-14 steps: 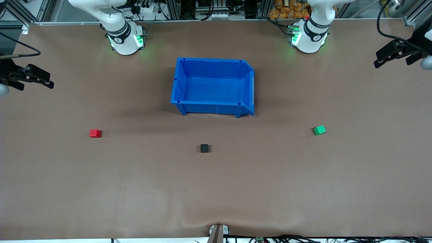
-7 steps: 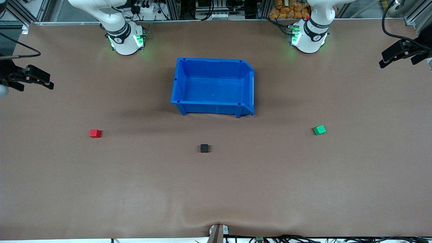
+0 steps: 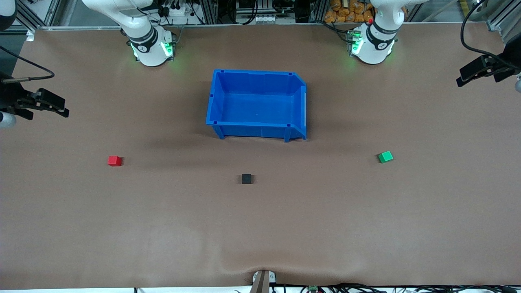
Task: Attach green and red cubes to black cube
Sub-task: 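Move both grippers out from rest toward the red and green cubes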
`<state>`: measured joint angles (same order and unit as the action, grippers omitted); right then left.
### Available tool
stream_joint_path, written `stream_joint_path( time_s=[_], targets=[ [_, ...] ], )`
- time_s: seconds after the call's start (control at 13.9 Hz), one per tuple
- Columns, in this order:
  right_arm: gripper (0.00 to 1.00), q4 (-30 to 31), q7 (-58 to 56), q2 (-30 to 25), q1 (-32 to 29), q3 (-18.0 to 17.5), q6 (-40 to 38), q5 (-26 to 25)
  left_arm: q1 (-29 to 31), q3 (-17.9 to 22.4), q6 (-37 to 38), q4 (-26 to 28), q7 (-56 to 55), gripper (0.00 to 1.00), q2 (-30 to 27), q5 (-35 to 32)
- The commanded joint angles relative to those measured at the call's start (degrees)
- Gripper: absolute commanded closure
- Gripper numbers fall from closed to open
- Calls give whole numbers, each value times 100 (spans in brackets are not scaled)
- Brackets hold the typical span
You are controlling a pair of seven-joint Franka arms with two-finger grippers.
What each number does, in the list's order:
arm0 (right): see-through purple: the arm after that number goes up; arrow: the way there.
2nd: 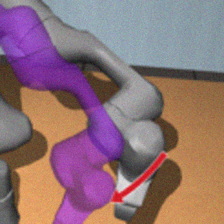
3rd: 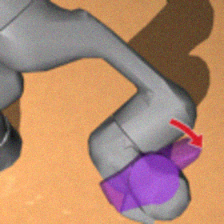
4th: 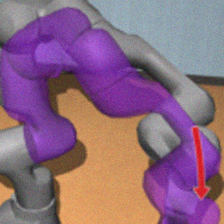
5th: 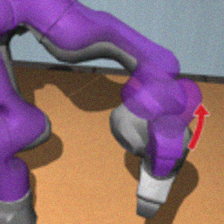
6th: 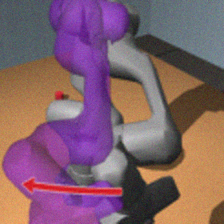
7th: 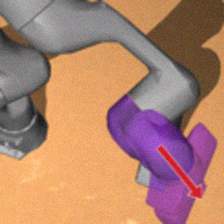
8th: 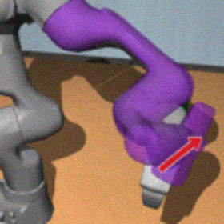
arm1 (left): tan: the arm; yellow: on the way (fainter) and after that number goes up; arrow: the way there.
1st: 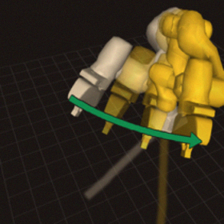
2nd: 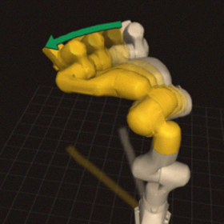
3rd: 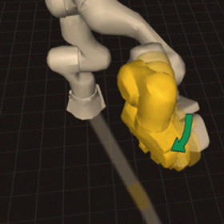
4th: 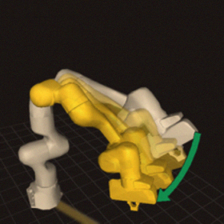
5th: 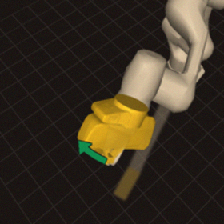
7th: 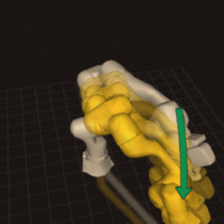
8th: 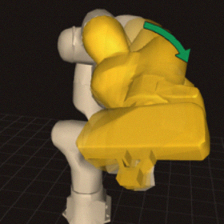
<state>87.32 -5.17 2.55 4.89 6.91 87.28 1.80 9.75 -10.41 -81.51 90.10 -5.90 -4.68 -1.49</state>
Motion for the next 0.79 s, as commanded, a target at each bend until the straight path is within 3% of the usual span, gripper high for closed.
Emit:
stream_joint_path(
  time_s=[0.0, 0.29, 0.5, 0.72],
  targets=[
    [0, -215, 86, 149, 47, 38, -54, 101, 123, -31, -398, 436, -43, 0, -15, 17],
    [0, -539, 86, 526, 74, 29, -54, 127, 123, -40, -1278, 1254, -683, 0, 20, 8],
    [0, -558, 95, 588, 92, 29, 34, 319, 123, -66, -1804, 1676, -710, 0, 362, 0],
    [0, -558, 86, 720, 100, 38, 253, 514, 123, -66, -2875, 2317, -912, 0, 669, 8]
  ],
)
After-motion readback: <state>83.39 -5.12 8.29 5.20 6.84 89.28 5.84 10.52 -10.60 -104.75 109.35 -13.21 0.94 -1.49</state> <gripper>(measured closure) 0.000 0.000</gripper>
